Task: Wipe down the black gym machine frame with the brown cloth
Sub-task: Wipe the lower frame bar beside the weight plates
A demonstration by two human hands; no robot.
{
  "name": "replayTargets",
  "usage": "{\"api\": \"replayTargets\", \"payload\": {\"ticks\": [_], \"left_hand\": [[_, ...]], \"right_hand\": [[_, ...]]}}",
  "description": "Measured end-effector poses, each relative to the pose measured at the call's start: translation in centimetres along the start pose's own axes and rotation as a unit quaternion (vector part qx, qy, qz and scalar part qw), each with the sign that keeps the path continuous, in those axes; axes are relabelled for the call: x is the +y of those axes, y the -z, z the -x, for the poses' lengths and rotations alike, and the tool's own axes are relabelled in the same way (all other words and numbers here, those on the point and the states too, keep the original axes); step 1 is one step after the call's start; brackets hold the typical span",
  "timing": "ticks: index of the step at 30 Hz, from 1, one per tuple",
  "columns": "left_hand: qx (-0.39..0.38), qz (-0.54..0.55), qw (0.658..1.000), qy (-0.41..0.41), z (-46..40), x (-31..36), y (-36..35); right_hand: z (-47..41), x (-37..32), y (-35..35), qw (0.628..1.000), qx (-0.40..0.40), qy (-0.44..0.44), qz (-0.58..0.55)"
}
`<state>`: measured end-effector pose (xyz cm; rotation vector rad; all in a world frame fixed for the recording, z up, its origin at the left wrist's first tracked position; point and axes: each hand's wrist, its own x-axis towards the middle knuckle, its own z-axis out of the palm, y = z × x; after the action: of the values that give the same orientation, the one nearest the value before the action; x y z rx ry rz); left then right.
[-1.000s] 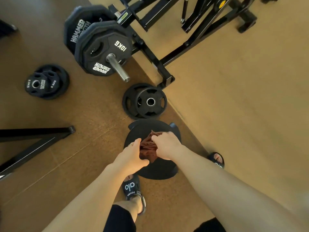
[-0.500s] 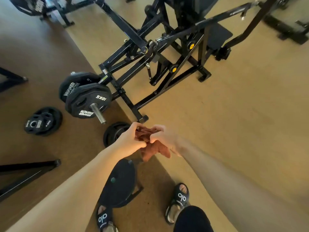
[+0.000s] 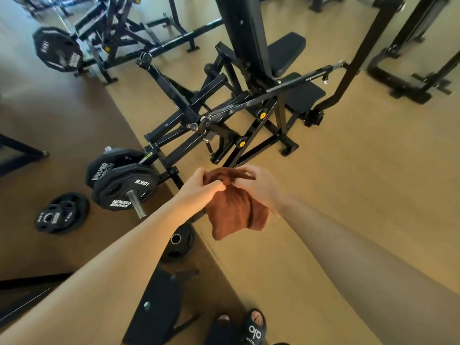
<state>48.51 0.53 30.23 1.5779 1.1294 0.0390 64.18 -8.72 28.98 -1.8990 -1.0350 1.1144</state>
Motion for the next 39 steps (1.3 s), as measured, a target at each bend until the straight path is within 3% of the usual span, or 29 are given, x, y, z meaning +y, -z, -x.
{"api": "replayTargets", "payload": {"ticks": [6, 17, 20, 24, 26, 34, 39], "left_hand": [[-0.049, 0.115, 0.989, 0.073, -4.6, 2.4, 0.9], [0.005, 0.060, 0.997, 0.042, -21.3, 6.8, 6.3], [0.021, 0.081, 0.995, 0.054, -25.4, 7.3, 8.2], [0.064, 0.093, 0.992, 0.055, -29.6, 7.6, 10.1], [0.083, 0.080, 0.992, 0.052, -31.5, 7.4, 10.8], [0.138, 0.058, 0.986, 0.072, -39.5, 4.6, 10.5], [0.203, 0.067, 0.974, 0.076, -44.7, 2.4, 9.4]], "right_hand": [[-4.6, -1.6, 2.7, 0.997, 0.071, 0.030, 0.007], [-21.0, -3.2, 6.4, 0.992, 0.091, 0.002, 0.091], [-25.3, -4.5, 6.6, 0.993, 0.073, -0.009, 0.093], [-30.0, -5.9, 7.6, 0.994, -0.021, -0.104, 0.032], [-32.3, -5.8, 7.8, 0.993, -0.031, -0.115, 0.028], [-41.8, -2.2, 7.1, 0.985, 0.073, 0.026, 0.156], [-47.6, 0.6, 6.4, 0.966, 0.040, 0.106, 0.231]]}}
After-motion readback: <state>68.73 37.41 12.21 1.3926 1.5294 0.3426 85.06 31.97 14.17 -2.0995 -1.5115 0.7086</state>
